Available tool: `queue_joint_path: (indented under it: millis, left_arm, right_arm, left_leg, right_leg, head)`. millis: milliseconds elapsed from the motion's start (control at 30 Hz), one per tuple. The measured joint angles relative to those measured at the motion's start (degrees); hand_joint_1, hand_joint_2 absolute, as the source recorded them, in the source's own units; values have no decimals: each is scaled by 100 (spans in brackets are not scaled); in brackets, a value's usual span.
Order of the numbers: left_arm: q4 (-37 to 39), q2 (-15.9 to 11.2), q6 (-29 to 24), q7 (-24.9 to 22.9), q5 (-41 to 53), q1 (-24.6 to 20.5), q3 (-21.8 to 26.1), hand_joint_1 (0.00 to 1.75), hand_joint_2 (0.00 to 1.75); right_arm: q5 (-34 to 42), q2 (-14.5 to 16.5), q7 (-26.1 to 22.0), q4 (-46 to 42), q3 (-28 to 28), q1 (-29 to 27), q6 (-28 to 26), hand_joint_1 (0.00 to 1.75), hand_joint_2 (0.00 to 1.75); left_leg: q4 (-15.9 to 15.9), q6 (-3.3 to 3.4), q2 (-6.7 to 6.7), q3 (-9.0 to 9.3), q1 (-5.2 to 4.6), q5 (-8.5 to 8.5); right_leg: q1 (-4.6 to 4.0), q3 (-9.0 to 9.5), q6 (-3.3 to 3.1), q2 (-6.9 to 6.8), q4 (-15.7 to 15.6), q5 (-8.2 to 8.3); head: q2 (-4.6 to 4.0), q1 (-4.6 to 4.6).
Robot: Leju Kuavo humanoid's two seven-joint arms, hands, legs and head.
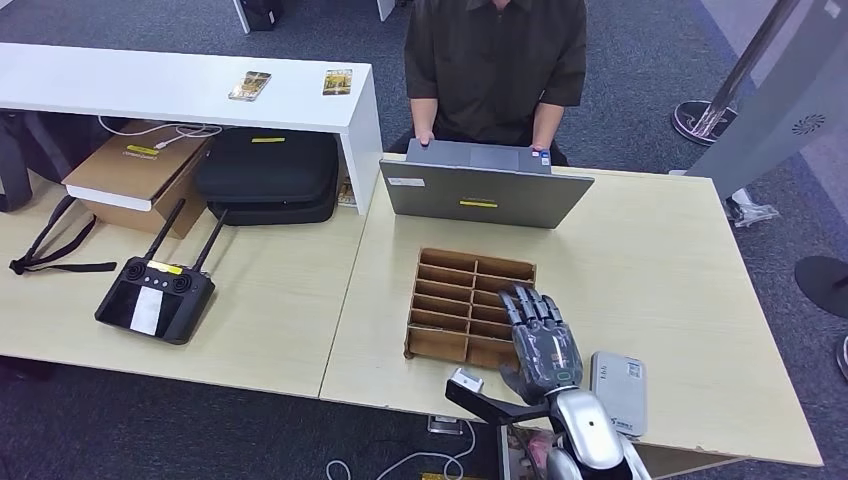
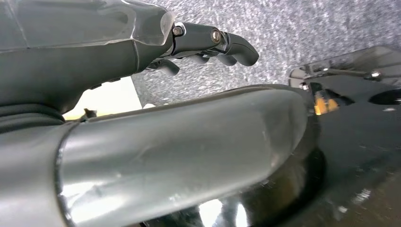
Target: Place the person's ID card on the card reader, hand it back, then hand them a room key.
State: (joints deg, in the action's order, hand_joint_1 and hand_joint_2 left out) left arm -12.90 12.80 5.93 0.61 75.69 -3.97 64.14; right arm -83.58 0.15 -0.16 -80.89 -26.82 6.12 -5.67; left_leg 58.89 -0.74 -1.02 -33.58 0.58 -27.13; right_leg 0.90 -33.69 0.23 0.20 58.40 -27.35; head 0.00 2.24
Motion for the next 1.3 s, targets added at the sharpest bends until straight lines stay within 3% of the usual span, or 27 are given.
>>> queue_joint_path:
  millis: [567,933,1000,1067,1133,1167,1300]
  left_arm:
    - [2,281,-263,227,-16,-211,-106,0,0]
    - [19,306,-338,270,-128,-214,-134,0,0]
    - [20,305,-336,270,-131,-214,-139,0,0]
    - [20,304,-335,265,-129,-214,-145,0,0]
    - [20,304,-340,246,-120,-215,-152,0,0]
    - [20,304,-345,233,-115,-215,-158,0,0]
    - [20,304,-362,180,-103,-216,-195,0,0]
  right_arm:
    - [9,0,5,122,0,91,-59,0,175]
    - [58,-52,139,82,0,48,26,0,175]
    - [58,-83,160,42,3,17,25,45,175]
    - [58,-105,164,6,9,-15,24,121,175]
    - [58,-120,170,-20,14,-40,22,159,175]
    - [58,-126,175,-31,16,-51,22,164,175]
    - [57,-137,180,-72,21,-87,18,158,175]
  left_leg:
    - [0,0,0,0,0,0]
    - [0,0,0,0,0,0]
    - [0,0,0,0,0,0]
    - [0,0,0,0,0,0]
    - [0,0,0,0,0,0]
    - [0,0,0,0,0,0]
    - [0,0,1,0,0,0]
  right_leg:
    - [0,-1,-1,0,0,1]
    - [0,-2,-1,0,0,1]
    - [0,-2,-1,0,-1,1]
    - [0,-2,-1,1,0,1]
    - [0,-2,-1,1,0,1]
    - [0,-2,-1,1,0,1]
    - [0,-2,-1,1,0,1]
  head:
    - [0,0]
    - [0,-1]
    - [0,-1]
    - [0,-1]
    - [0,-1]
    - [0,-1]
    - [0,-1]
